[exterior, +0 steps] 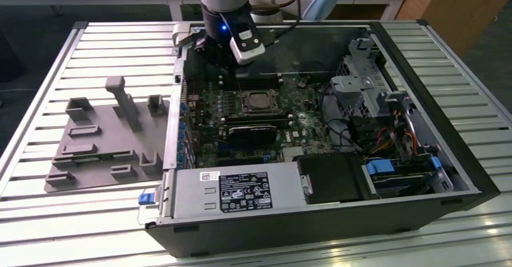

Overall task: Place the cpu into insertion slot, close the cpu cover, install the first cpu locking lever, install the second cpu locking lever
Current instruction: 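Install the first cpu locking lever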

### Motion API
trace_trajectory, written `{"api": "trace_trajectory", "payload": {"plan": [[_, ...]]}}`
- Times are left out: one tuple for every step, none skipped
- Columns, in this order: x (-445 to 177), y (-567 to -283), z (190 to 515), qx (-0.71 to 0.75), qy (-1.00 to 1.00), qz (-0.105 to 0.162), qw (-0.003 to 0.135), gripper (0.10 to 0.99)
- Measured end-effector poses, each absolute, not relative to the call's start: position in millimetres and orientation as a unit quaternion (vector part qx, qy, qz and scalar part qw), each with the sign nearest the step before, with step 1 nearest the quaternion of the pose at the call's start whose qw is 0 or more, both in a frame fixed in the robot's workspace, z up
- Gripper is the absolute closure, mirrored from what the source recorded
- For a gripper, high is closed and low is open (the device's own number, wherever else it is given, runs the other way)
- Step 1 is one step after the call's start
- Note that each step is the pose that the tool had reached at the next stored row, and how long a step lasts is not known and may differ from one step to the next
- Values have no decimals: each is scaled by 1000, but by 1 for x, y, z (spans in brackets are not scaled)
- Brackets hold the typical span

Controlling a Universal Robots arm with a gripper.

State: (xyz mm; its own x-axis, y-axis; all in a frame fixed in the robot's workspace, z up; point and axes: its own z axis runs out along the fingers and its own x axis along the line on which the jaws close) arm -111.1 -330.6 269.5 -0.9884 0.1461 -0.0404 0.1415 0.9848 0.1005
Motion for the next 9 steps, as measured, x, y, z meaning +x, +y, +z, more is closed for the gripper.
{"api": "trace_trajectory", "payload": {"plan": [[-112,-331,269,72,996,54,23,984],[-113,-331,269,72,995,59,23,984],[-114,-331,270,72,995,65,23,984],[-115,-331,270,73,994,73,22,984],[-116,-331,270,73,994,79,22,984],[-116,-331,270,73,994,80,22,984],[-116,-331,270,73,994,80,22,984],[-116,-330,269,73,994,80,22,984],[-116,-331,270,73,994,80,22,984]]}}
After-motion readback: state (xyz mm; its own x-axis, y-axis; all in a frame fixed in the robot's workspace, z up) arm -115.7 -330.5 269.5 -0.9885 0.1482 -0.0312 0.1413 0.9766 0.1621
